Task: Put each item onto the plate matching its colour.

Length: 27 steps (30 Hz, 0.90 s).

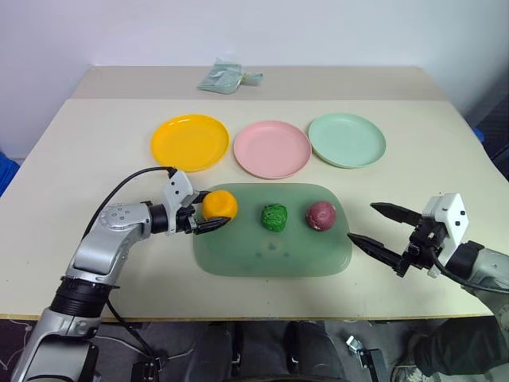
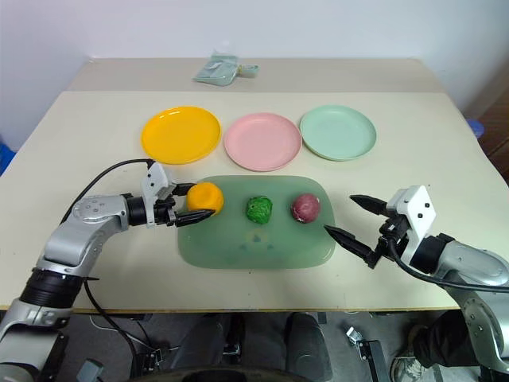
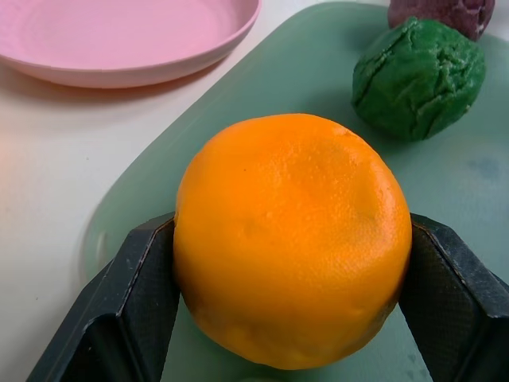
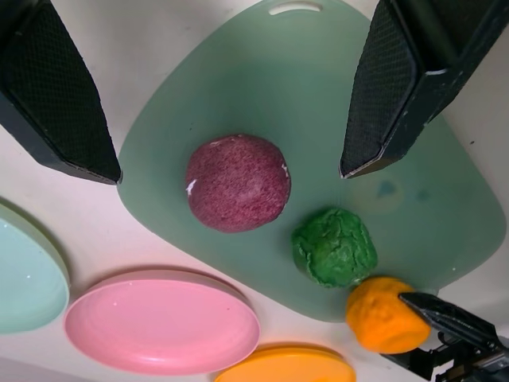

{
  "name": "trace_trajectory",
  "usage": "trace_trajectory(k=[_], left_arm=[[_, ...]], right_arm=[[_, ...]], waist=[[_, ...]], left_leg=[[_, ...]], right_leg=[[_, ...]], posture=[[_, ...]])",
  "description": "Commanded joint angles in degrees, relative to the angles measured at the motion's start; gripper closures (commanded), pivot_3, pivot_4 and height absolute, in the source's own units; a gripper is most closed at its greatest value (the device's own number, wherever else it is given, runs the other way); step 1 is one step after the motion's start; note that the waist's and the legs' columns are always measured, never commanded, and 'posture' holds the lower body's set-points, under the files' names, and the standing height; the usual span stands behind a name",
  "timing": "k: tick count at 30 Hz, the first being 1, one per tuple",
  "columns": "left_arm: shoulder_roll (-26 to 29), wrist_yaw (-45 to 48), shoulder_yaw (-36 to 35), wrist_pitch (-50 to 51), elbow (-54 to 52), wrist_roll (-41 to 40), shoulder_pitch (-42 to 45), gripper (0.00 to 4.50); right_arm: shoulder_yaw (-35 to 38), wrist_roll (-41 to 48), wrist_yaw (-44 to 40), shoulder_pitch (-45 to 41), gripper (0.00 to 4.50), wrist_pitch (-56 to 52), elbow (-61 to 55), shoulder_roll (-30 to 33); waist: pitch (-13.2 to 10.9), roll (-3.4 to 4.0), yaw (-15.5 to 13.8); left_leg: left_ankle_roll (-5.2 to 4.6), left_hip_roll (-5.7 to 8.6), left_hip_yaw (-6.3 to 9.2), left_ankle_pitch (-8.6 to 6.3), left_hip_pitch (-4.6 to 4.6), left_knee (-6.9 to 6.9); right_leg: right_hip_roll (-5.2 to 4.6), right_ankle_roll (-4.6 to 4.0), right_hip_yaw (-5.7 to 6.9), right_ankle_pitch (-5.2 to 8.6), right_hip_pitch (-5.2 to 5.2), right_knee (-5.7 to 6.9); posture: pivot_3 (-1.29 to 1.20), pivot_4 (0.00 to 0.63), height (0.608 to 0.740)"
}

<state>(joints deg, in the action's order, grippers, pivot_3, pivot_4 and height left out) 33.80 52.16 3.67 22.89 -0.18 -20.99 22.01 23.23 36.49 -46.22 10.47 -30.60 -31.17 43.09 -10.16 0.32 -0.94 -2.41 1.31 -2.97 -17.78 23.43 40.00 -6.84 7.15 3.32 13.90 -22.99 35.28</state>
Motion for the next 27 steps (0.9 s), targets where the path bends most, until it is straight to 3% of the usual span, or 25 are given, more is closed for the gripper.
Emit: trace_trajectory(k=[1, 7, 12, 14, 15, 18, 21, 27], left_arm=[[-2.9, -7.7, -6.7, -3.7, 3.8, 0.1, 6.5, 1.28], [-6.8, -30.3, -6.6, -7.1, 30.5, 13.2, 24.8, 1.28], [-8.7, -33.2, -5.3, -10.7, 48.2, 17.0, 33.2, 1.28], [-9.0, -32.4, -5.9, -11.9, 52.2, 16.8, 34.8, 0.21], [-9.0, -32.0, -6.0, -12.7, 53.4, 16.9, 35.3, 0.06], [-8.1, -32.5, -6.0, -14.9, 54.7, 18.0, 36.2, 0.06], [-6.6, -29.8, -8.2, -20.0, 49.3, 15.7, 34.2, 0.06], [-1.0, -20.7, -9.4, -19.7, 26.1, 13.1, 20.4, 0.06]], right_arm=[[-1.1, -0.7, 0.6, -1.1, 0.00, 2.2, -1.0, -1.0], [-6.7, -2.7, 2.5, -7.0, 0.00, 3.4, 0.8, -2.8], [-9.2, -3.4, 3.3, -11.3, 0.00, 2.7, 2.3, -2.9], [-10.2, -3.5, 4.1, -12.8, 0.00, 2.0, 2.3, -3.1], [-10.8, -2.6, 4.3, -13.7, 0.00, 0.7, 2.1, -3.2], [-13.2, -1.3, 5.0, -16.1, 0.00, -2.3, 0.4, -3.2], [-18.7, -4.0, 6.6, -19.6, 0.00, -3.7, -2.0, -3.4], [-30.5, -12.4, 8.0, -25.7, 0.00, -3.5, 0.0, -4.3]], waist=[[0.0, -0.09, -0.1], [0.0, -0.14, 0.1], [-0.1, -0.20, 0.2], [-0.1, -0.30, 0.2], [-0.1, -0.33, 0.1], [-0.1, -0.34, 0.1], [-0.1, -0.36, 0.2], [-0.1, -0.32, 0.6]], left_leg=[[0.00, 0.00, 0.03, 0.00, 0.01, 0.02], [-0.02, 0.08, 0.03, 0.01, -0.02, 0.05], [-0.09, 0.10, -0.03, -0.03, 0.03, 0.00], [-0.10, 0.10, -0.06, -0.03, 0.07, 0.01], [-0.09, 0.10, -0.06, -0.03, 0.08, 0.01], [-0.08, 0.08, -0.05, -0.02, 0.08, 0.04], [-0.07, 0.07, -0.05, -0.02, 0.08, 0.04], [-0.01, 0.03, -0.07, 0.00, 0.11, 0.00]], right_leg=[[0.01, 0.00, 0.02, 0.00, -0.01, 0.03], [0.05, 0.05, 0.05, -0.01, 0.06, 0.04], [0.06, 0.12, 0.09, 0.00, 0.04, 0.07], [0.06, 0.14, 0.09, 0.00, 0.01, 0.08], [0.06, 0.14, 0.10, 0.00, 0.00, 0.08], [0.05, 0.15, 0.11, -0.01, 0.01, 0.06], [0.05, 0.15, 0.11, -0.01, -0.01, 0.06], [0.03, 0.14, 0.10, -0.01, -0.13, 0.06]], posture=[[0.00, 0.150, 0.740], [0.00, 0.150, 0.740], [0.00, 0.150, 0.740], [0.00, 0.150, 0.740], [0.00, 0.150, 0.740], [0.00, 0.150, 0.740], [0.00, 0.150, 0.740], [0.00, 0.150, 0.740]])
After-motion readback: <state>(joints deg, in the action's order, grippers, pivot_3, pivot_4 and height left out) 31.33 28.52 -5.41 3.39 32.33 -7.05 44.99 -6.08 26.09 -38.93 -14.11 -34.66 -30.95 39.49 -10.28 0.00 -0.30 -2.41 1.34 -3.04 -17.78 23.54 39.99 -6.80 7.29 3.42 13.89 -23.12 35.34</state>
